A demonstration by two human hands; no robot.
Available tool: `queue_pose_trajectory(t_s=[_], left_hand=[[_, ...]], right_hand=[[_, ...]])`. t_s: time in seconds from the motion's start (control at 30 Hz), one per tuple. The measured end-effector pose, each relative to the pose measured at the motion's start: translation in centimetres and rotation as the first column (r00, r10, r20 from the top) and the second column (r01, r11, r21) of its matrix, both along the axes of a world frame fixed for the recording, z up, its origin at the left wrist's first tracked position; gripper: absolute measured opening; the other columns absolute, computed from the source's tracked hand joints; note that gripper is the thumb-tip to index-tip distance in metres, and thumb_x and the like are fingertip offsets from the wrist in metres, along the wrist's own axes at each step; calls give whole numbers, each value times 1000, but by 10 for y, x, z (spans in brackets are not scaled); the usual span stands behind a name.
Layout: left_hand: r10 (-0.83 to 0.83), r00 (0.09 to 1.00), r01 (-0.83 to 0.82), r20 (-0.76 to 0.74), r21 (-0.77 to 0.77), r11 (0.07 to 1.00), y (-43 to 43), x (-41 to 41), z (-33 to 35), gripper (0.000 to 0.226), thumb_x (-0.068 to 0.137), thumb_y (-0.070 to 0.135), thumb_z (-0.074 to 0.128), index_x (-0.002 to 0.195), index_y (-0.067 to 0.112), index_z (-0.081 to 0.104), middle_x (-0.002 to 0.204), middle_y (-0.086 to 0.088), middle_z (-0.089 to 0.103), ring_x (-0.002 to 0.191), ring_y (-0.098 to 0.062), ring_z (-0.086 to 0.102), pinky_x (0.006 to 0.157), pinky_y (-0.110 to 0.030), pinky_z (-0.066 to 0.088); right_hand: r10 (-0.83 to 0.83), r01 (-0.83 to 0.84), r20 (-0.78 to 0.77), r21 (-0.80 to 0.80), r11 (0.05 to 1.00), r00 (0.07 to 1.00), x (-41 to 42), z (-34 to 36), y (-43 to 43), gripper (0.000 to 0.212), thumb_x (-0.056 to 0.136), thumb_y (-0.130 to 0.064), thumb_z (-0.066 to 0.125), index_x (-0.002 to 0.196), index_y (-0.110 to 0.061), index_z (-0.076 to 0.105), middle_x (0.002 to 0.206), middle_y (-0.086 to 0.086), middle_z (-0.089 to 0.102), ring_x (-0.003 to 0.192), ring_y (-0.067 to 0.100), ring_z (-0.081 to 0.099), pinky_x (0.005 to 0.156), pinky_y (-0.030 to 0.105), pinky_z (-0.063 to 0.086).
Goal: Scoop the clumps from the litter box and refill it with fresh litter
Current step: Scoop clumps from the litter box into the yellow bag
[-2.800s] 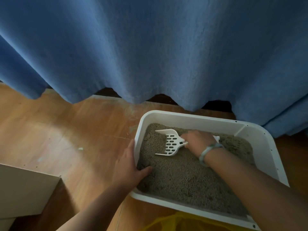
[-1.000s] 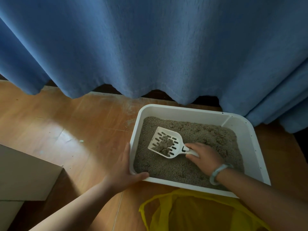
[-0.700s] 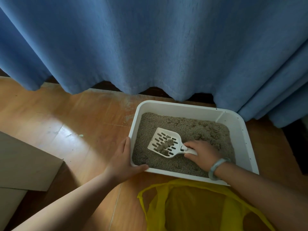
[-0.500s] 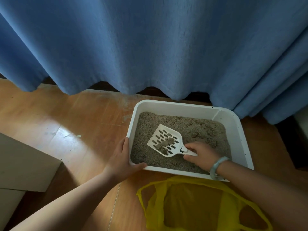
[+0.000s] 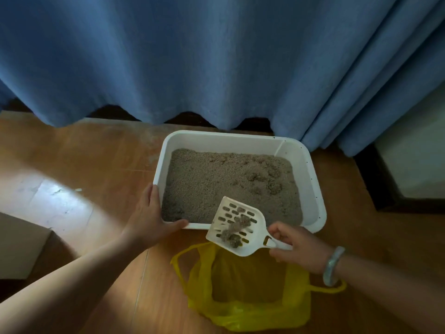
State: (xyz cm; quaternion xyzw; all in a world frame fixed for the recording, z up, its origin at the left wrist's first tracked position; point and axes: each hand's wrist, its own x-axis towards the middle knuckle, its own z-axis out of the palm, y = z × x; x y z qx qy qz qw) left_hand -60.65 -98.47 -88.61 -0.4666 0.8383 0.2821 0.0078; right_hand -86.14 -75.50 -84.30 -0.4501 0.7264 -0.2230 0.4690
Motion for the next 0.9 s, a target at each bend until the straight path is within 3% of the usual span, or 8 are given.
queue_pose_trajectory(t_s=[0.17, 0.3, 0.47, 0.67, 0.9], left_hand=[[-24, 998, 28, 59, -74, 997, 3, -5, 2, 125, 67, 71, 63, 150, 9, -6, 159, -6, -10, 146, -24, 1, 115, -42, 16], [-12, 993, 27, 121, -129, 991, 7, -12, 2, 125, 65, 77, 57, 150, 8, -3, 158, -12, -8, 146, -28, -2, 117, -43, 12], [28, 994, -11, 110, -148, 989, 11, -18, 0, 126, 62, 79, 56, 150, 9, 1, 158, -15, -6, 145, -30, -3, 117, -45, 11], [6, 997, 3, 79, -104, 995, 7, -14, 1, 136, 45, 86, 46, 150, 10, 7, 158, -14, -2, 145, -29, 0, 116, -43, 10], [-33, 996, 41, 82, -96, 995, 1, -7, 1, 142, 39, 90, 38, 151, 10, 6, 159, -12, 0, 145, -29, 4, 115, -44, 13]], right_hand=[[176, -165, -190, 72, 984, 966, -3, -16, 29, 25, 83, -26, 66, 96, -38, 48, 94, -7, 61, 87, 8, 60, 76, 32, 52], [271, -238, -291, 143, 961, 918, -2, -22, 36, 25, 88, -34, 58, 110, -25, 50, 100, -5, 61, 87, 11, 59, 72, 31, 47], [224, -207, -242, 93, 974, 944, 1, -24, 41, 23, 87, -23, 53, 110, -28, 52, 96, -7, 60, 82, 11, 56, 68, 32, 45], [291, -293, -368, 50, 955, 883, -2, -25, 50, 34, 91, -21, 44, 123, -28, 55, 116, -9, 54, 106, 6, 49, 86, 21, 38], [215, -229, -361, 4, 973, 907, -1, -13, 50, 37, 85, -30, 43, 120, -30, 55, 110, -14, 57, 99, 3, 53, 85, 29, 45]])
